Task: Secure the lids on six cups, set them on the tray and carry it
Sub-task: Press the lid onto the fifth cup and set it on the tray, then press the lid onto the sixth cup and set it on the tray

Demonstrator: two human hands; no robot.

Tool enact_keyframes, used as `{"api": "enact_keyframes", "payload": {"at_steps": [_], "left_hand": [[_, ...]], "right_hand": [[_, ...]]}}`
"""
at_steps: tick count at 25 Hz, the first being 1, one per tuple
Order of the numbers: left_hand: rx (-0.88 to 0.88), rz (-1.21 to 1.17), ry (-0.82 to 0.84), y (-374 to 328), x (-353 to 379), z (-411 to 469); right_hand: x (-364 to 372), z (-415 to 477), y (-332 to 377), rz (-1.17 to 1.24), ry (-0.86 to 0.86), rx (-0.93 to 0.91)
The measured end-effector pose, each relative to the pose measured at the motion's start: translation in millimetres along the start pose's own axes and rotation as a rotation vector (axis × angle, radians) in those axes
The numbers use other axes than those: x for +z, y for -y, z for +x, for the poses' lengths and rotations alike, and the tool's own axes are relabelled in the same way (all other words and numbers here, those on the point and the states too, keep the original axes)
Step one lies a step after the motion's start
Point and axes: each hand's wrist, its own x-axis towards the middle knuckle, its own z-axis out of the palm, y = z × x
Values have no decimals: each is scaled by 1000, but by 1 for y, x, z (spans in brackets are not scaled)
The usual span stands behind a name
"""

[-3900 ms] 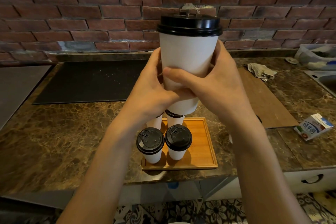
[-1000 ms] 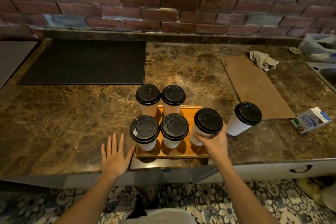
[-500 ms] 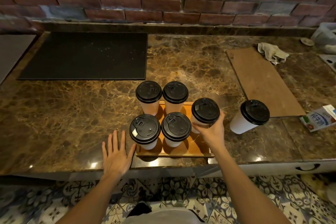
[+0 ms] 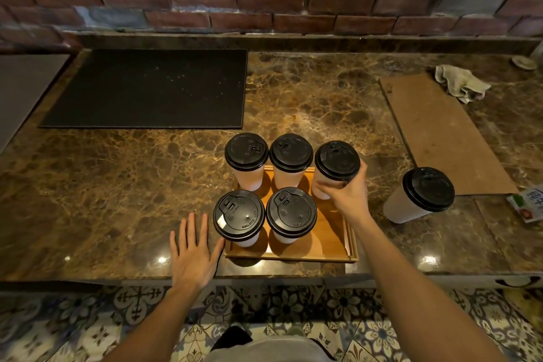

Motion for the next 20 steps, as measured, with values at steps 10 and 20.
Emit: {"api": "enact_keyframes", "payload": {"at_steps": [10, 20], "left_hand": [[-7, -7, -36, -1, -2, -4], [-35, -14, 8, -6, -6, -2]], "right_hand": [[-18, -19, 8, -19, 11, 80], [-93, -79, -26, 159, -538, 295]]}}
